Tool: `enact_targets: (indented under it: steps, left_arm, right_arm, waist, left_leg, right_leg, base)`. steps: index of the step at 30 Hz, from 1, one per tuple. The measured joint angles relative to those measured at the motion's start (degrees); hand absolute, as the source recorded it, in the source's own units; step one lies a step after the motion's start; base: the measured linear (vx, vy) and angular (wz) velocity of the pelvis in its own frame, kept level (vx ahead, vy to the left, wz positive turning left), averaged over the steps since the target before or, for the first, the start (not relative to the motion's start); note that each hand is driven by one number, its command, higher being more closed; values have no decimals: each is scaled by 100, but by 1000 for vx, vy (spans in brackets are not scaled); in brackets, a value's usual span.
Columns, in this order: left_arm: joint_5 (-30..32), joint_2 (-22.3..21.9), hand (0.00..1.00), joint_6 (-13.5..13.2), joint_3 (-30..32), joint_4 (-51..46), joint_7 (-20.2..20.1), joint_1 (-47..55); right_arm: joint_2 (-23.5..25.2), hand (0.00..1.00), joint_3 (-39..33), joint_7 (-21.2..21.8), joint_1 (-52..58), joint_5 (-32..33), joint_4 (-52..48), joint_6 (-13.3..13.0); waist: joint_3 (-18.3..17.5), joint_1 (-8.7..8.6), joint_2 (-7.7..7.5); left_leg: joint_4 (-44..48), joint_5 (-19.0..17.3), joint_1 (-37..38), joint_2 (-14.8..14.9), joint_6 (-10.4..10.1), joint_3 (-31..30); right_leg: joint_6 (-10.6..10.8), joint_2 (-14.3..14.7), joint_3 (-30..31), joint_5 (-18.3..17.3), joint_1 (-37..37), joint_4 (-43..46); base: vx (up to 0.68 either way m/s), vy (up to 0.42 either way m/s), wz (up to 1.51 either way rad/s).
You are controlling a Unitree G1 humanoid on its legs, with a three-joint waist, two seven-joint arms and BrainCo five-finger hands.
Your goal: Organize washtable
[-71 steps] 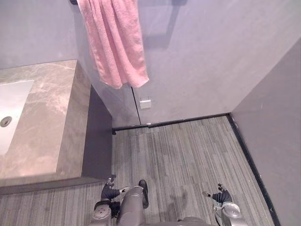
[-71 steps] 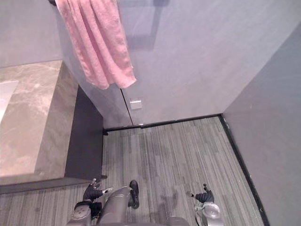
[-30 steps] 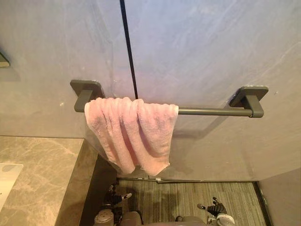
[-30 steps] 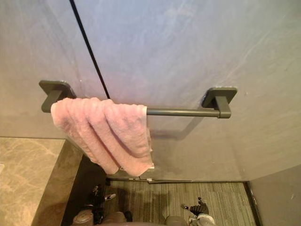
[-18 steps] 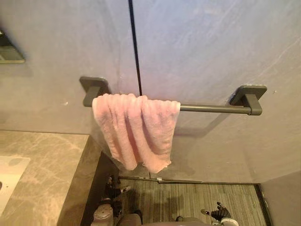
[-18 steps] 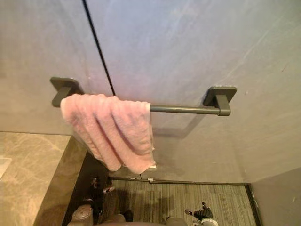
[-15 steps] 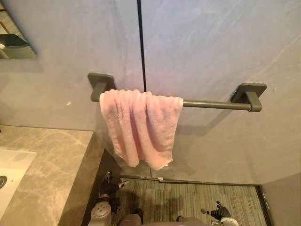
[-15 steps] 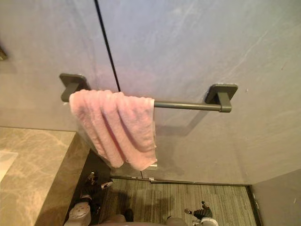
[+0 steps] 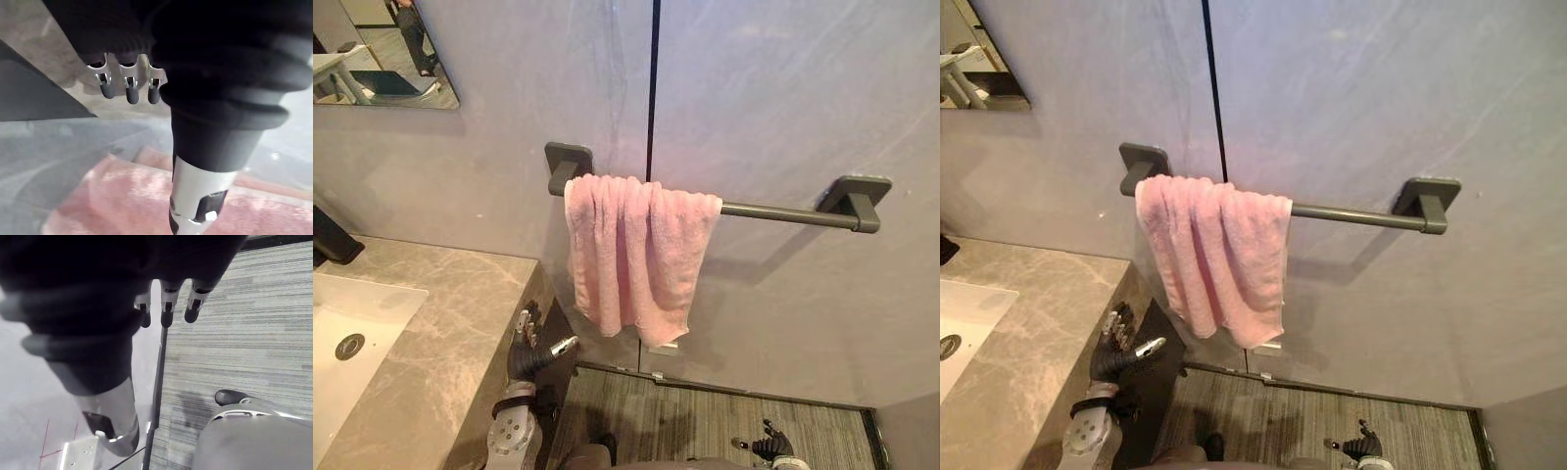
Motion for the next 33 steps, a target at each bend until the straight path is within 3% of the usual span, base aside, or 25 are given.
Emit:
enact_targets:
  steps: [15,18,31,32,33]
  left_arm:
    - [5,394,0,-169,-69,-349,15,-542]
    - [12,537,0,-175,-69,-347,12,-614]
    - [414,783,0,-158,-245,258,23,-1028]
    - [427,787,100,-159,-248,356,22,-1043]
    - [443,788,100,-158,-265,445,22,-1062]
  right_arm:
    - [-324,0,219,1,-210,-42,52,-101]
    - [-384,0,239,2,-255,-42,51,-101]
    - [-517,0,276,20,-486,-114,37,-102]
    - [-545,0,382,20,-506,-112,17,-102]
    - [-557,0,459,23,-509,-112,-14,-103]
  waist:
    - [-76,-52,106]
    - [-102,-155,144]
    - [-112,-180,146]
    - [-113,-187,147]
    - [-114,-191,147]
  left_leg:
    - [40,-23,48,23,-4,-5]
    - [-3,-20,81,27,-6,25]
    - [-152,-10,220,30,2,197]
    - [-163,-9,234,29,2,222]
    - [-189,-2,249,29,3,239]
  right_leg:
    - [-68,54,88,-18,-4,1]
    - [-81,70,136,4,-5,-30]
    - [-53,108,328,237,124,-406]
    - [-50,104,350,246,124,-414]
    - [-51,104,366,256,124,-430]
  base:
    - [-13,-5,-2]
    - [-22,1,-8]
    - [8,2,-9]
    - [-37,9,-10]
    - [-36,8,-9]
